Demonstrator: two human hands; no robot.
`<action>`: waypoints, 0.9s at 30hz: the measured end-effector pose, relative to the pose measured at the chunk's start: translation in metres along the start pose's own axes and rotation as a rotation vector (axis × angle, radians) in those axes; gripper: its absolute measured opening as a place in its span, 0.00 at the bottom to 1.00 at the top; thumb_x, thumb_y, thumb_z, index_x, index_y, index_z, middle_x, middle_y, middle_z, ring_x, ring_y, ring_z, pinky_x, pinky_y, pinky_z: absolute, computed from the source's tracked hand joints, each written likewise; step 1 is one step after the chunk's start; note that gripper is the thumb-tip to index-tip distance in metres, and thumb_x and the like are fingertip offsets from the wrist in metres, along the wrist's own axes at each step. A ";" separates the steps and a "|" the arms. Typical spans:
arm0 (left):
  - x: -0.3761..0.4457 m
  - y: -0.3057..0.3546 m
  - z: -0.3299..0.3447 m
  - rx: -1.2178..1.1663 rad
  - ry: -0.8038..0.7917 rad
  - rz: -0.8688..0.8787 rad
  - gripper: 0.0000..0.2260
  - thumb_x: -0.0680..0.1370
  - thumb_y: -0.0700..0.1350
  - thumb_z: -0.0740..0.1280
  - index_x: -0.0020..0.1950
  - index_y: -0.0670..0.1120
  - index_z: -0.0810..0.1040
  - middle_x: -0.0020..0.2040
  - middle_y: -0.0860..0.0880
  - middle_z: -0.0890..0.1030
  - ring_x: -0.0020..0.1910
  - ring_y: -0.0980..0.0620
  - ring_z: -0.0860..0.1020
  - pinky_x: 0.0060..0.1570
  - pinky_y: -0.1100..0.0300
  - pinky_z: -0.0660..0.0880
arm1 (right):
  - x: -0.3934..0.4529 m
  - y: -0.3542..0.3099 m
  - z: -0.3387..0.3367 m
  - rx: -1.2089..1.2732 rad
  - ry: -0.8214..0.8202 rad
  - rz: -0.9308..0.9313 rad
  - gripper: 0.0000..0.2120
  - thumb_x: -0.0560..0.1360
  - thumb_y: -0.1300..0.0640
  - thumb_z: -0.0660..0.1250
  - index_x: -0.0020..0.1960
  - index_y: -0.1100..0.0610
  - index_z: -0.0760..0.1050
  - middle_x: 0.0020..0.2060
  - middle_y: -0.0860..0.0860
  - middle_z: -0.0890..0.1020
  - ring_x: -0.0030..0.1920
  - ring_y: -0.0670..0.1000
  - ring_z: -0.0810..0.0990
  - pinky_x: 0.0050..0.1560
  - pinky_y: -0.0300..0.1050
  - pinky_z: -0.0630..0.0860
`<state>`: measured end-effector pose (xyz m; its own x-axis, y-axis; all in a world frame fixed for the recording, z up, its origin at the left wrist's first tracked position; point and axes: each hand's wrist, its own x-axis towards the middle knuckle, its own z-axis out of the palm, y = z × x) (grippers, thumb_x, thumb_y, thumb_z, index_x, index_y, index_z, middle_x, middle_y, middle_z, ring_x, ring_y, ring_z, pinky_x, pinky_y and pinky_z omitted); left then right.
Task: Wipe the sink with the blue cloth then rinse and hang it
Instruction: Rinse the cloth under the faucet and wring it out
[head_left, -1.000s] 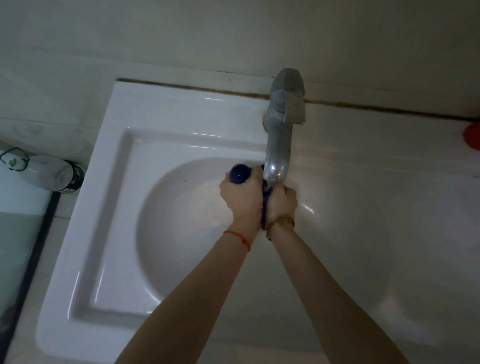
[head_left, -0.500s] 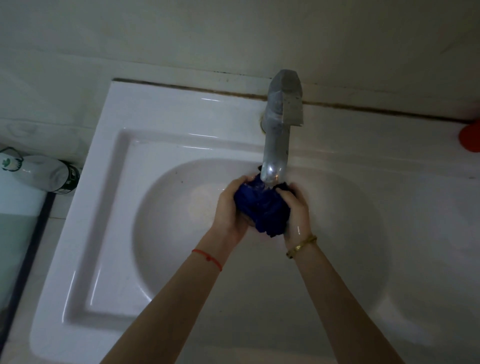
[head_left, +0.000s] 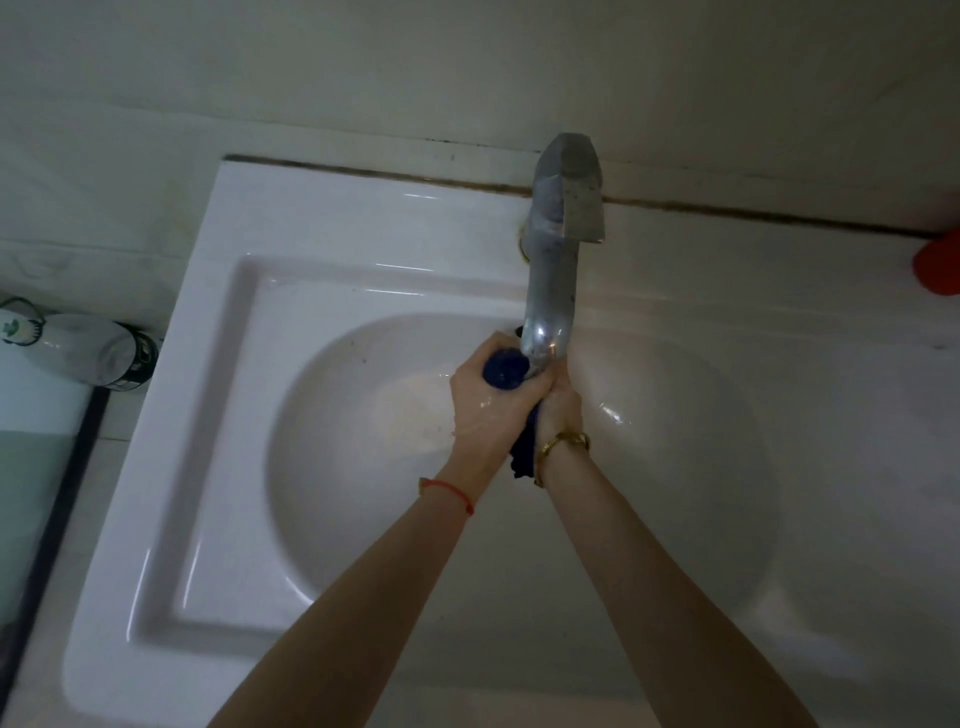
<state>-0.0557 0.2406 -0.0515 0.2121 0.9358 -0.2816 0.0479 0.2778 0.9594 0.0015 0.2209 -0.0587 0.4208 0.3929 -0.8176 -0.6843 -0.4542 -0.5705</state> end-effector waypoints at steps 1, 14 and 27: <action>0.001 0.001 0.002 -0.016 0.022 0.015 0.12 0.69 0.35 0.75 0.37 0.50 0.77 0.34 0.54 0.80 0.38 0.52 0.80 0.43 0.56 0.80 | 0.000 0.000 0.002 -0.015 0.034 -0.031 0.22 0.71 0.35 0.66 0.41 0.54 0.82 0.38 0.54 0.86 0.41 0.55 0.85 0.46 0.52 0.82; 0.011 0.016 0.005 -0.529 0.350 -0.697 0.16 0.74 0.49 0.70 0.56 0.39 0.79 0.45 0.42 0.81 0.45 0.44 0.80 0.42 0.53 0.77 | -0.005 0.001 -0.023 -0.351 0.033 -0.460 0.11 0.76 0.54 0.61 0.39 0.57 0.78 0.35 0.53 0.80 0.38 0.54 0.78 0.41 0.49 0.75; -0.006 -0.005 -0.020 0.010 -0.144 -0.036 0.15 0.76 0.45 0.73 0.61 0.46 0.79 0.56 0.49 0.84 0.57 0.52 0.81 0.57 0.58 0.79 | -0.009 -0.017 -0.038 0.328 -0.366 0.231 0.32 0.76 0.33 0.56 0.64 0.59 0.75 0.57 0.60 0.81 0.60 0.59 0.77 0.67 0.58 0.69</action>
<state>-0.0769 0.2375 -0.0552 0.3477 0.8842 -0.3120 0.0678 0.3082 0.9489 0.0323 0.1946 -0.0441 0.0427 0.5915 -0.8052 -0.9092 -0.3111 -0.2767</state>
